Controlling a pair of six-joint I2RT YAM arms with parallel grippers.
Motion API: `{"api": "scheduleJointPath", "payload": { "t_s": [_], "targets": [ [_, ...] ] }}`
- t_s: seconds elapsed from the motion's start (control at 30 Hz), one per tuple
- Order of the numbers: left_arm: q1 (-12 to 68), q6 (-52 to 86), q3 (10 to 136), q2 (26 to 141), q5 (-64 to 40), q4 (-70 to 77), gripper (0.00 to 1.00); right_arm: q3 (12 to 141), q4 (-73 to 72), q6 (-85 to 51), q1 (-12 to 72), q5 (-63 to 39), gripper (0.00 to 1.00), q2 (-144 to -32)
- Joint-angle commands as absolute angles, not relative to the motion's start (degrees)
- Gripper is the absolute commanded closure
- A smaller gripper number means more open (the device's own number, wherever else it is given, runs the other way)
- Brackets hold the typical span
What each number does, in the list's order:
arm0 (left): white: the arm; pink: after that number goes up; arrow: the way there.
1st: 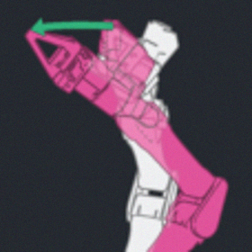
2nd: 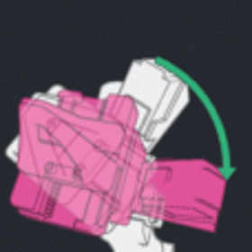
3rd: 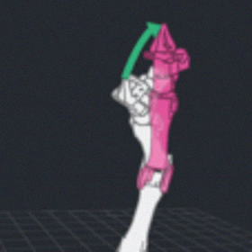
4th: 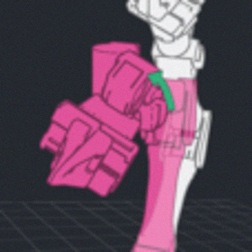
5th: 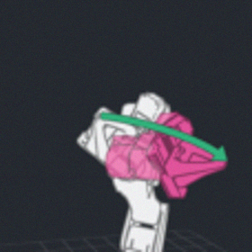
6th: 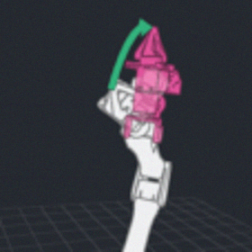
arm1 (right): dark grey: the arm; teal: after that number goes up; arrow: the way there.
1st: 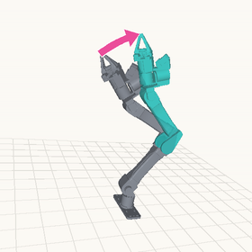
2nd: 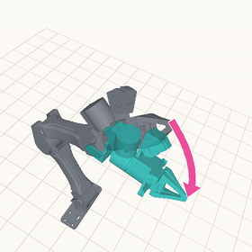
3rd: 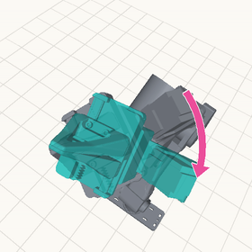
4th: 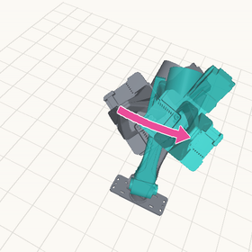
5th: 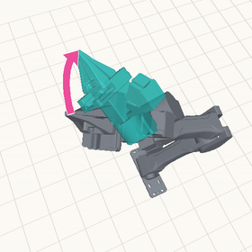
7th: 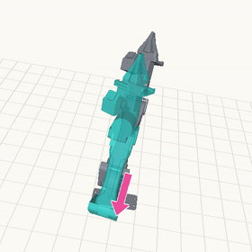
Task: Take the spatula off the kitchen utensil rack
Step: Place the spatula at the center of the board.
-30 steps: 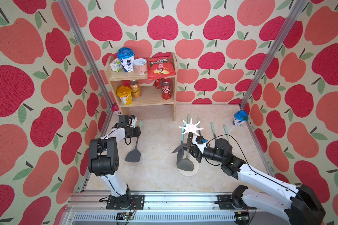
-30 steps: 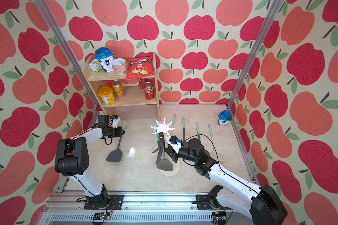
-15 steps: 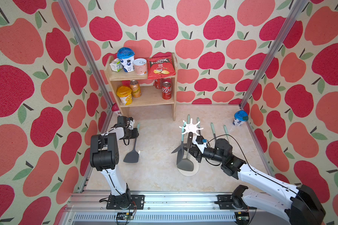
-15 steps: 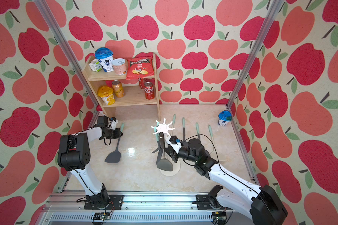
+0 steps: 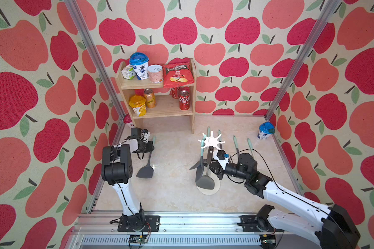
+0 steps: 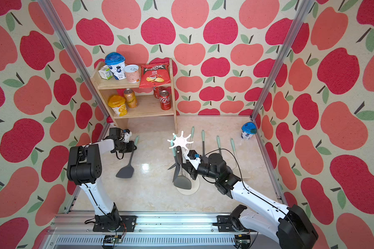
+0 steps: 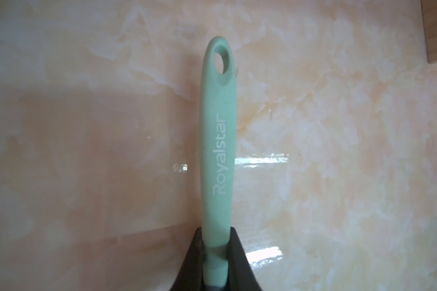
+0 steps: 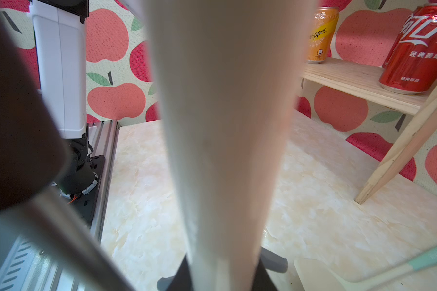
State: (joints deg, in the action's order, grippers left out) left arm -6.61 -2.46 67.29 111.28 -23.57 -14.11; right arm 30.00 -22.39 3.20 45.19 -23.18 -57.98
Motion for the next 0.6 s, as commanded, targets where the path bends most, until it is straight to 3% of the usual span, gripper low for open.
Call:
{"api": "scheduleJointPath", "payload": {
  "t_s": [0.0,0.1,0.2,0.27,0.4,0.5,0.57],
  "targets": [
    [-6.8,-3.6,69.1,112.9,-23.7,-17.4,1.0,29.2,-17.9,5.1,44.0,-21.0,1.0,-58.4],
    [-6.8,-3.6,69.0,112.5,-23.8,-17.6,1.0,29.2,-17.9,5.1,43.9,-21.0,1.0,-58.5],
    [-6.7,-3.3,68.6,111.6,-24.1,-17.6,0.86,29.2,-17.8,5.1,43.9,-20.9,1.0,-58.4],
    [-6.7,-3.2,67.9,110.6,-24.2,-17.3,0.85,29.2,-17.8,5.1,43.9,-21.0,1.0,-58.3],
    [-6.5,-2.7,65.1,106.6,-23.9,-15.2,0.72,29.2,-17.8,5.1,43.9,-21.0,1.0,-58.4],
    [-6.1,-2.7,61.8,102.0,-23.2,-12.2,0.56,29.2,-17.6,5.1,43.9,-21.0,1.0,-58.4],
    [-5.8,-2.7,59.7,98.3,-23.0,-10.4,0.51,29.3,-17.5,5.2,43.9,-20.9,1.0,-58.4]
  ]
}}
